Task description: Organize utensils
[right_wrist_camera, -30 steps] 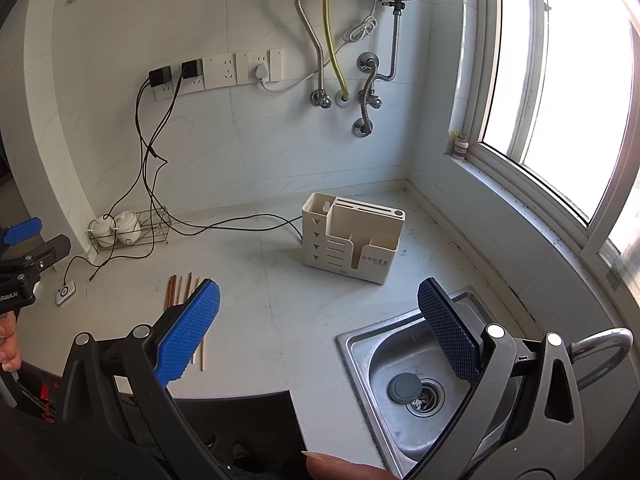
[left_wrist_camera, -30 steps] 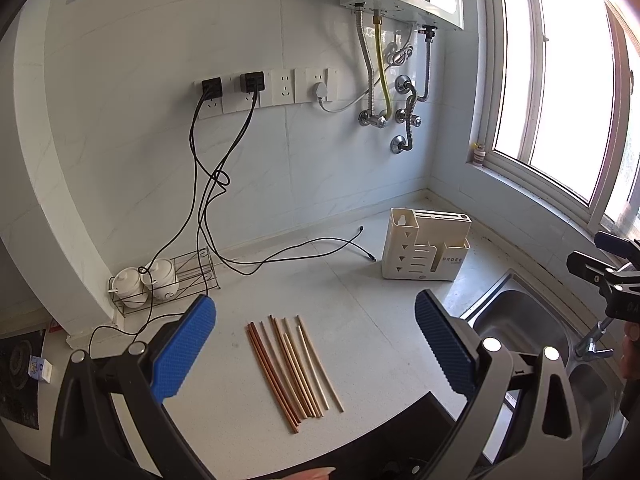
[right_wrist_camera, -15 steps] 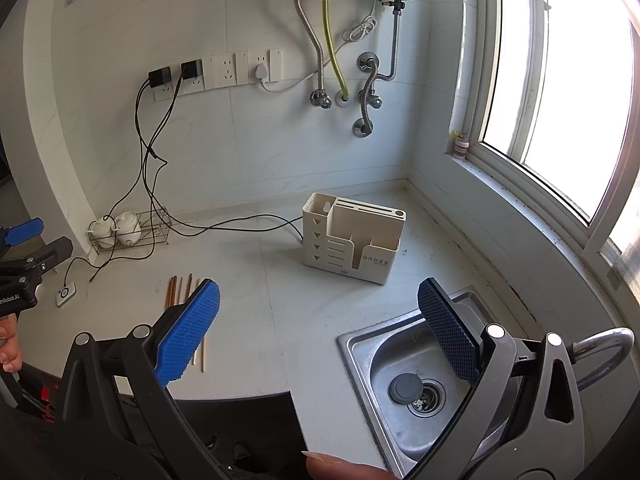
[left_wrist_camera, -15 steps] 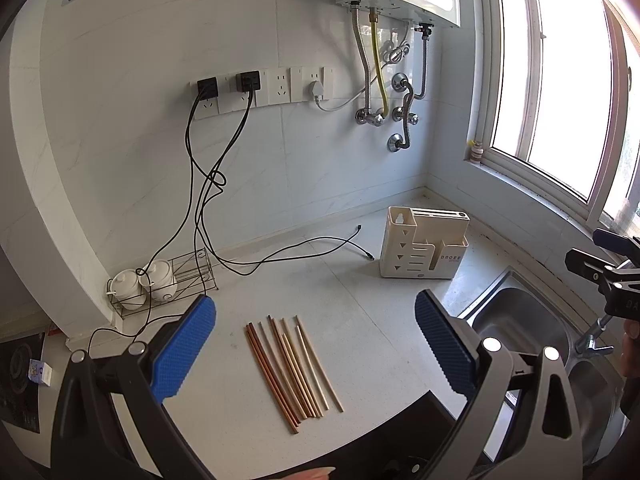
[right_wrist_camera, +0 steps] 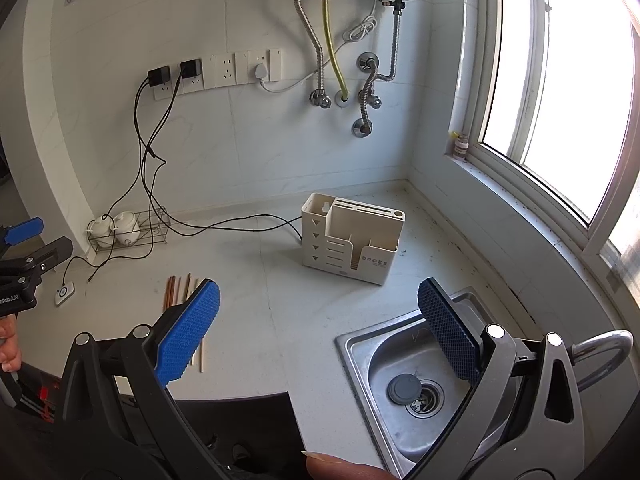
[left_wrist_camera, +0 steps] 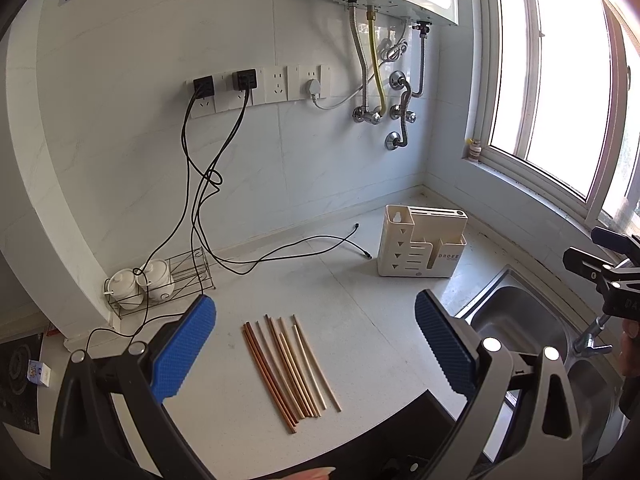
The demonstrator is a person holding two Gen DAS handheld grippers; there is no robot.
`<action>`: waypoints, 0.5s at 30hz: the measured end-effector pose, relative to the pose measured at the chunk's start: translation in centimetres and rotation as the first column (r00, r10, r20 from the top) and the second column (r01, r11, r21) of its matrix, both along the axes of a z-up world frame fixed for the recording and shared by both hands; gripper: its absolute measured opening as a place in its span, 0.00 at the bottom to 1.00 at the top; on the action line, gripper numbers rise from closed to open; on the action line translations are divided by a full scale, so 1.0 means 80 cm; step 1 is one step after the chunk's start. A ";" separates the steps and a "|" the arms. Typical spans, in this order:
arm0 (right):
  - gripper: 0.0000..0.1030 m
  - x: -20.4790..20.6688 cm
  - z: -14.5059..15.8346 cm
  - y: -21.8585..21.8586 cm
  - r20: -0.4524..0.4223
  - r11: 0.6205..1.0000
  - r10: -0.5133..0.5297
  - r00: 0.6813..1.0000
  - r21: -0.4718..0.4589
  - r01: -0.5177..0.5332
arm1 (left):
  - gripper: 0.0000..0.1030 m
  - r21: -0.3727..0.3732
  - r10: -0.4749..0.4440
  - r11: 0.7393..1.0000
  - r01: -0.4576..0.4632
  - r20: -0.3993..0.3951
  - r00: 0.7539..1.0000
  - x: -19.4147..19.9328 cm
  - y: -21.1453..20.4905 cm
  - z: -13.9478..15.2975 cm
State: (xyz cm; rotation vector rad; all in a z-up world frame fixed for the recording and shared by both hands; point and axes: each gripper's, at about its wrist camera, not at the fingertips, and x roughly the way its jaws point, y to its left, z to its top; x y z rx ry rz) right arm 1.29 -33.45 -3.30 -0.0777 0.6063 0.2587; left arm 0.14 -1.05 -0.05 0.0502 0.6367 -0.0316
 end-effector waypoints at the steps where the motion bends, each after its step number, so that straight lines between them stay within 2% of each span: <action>1: 0.92 0.000 0.000 0.000 0.001 1.000 0.001 1.000 -0.002 -0.001 | 0.95 0.000 -0.002 1.000 0.002 -0.001 1.000 0.000 -0.001 0.000; 15: 0.92 0.002 -0.002 0.000 0.000 1.000 0.006 1.000 -0.001 -0.006 | 0.95 -0.003 0.008 1.000 -0.008 -0.005 1.000 0.001 0.000 -0.001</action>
